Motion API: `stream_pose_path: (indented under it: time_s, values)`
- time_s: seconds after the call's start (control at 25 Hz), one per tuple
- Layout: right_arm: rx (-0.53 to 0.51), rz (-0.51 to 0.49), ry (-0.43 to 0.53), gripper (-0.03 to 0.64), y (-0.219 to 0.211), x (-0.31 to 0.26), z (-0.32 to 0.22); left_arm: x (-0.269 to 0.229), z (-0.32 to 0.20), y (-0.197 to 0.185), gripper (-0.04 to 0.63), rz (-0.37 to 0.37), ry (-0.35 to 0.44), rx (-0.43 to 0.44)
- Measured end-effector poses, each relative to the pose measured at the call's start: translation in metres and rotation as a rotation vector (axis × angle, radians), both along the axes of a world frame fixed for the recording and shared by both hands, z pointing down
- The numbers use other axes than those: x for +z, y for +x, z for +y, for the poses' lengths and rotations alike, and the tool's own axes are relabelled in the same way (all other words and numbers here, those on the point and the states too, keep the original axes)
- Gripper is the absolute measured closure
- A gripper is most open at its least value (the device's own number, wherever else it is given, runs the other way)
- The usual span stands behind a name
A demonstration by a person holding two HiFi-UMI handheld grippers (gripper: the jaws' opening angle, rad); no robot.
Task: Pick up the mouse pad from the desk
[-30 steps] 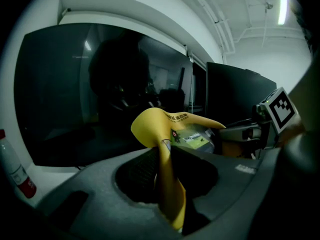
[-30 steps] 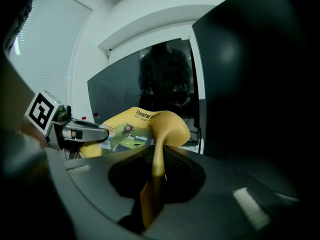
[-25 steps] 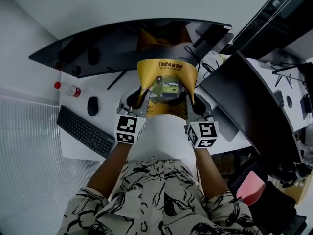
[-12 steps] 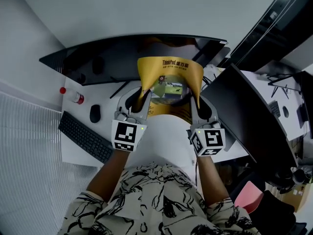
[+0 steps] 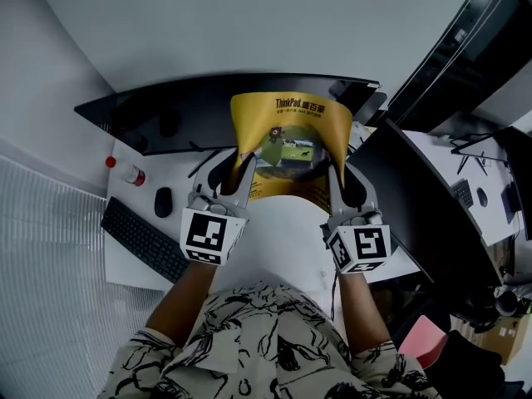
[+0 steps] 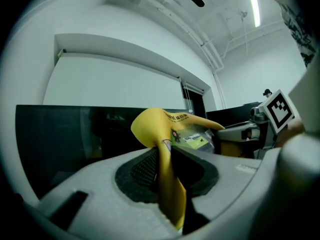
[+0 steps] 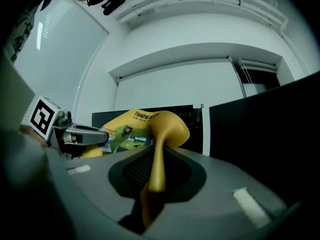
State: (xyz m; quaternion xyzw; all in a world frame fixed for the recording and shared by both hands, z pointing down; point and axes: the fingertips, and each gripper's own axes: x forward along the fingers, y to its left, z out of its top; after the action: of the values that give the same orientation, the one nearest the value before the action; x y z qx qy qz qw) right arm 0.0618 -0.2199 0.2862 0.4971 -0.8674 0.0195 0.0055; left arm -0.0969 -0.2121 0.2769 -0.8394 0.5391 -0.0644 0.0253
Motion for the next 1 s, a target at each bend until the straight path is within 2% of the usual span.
stream_pose_path:
  time_s: [0.24,0.68,1.0]
  values:
    - [-0.008,-0.025,0.026,0.561,0.001,-0.02,0.004,-0.019,0.005,0.001,0.505,0.012,0.041,0.01]
    - [-0.014,-0.004,0.106,0.563,0.001,-0.043,0.014,-0.04,0.014,0.002,0.506,0.059,0.119,-0.001]
    - [-0.023,-0.032,0.111,0.561,0.003,-0.058,0.021,-0.055,0.022,0.002,0.505,0.065,0.128,-0.005]
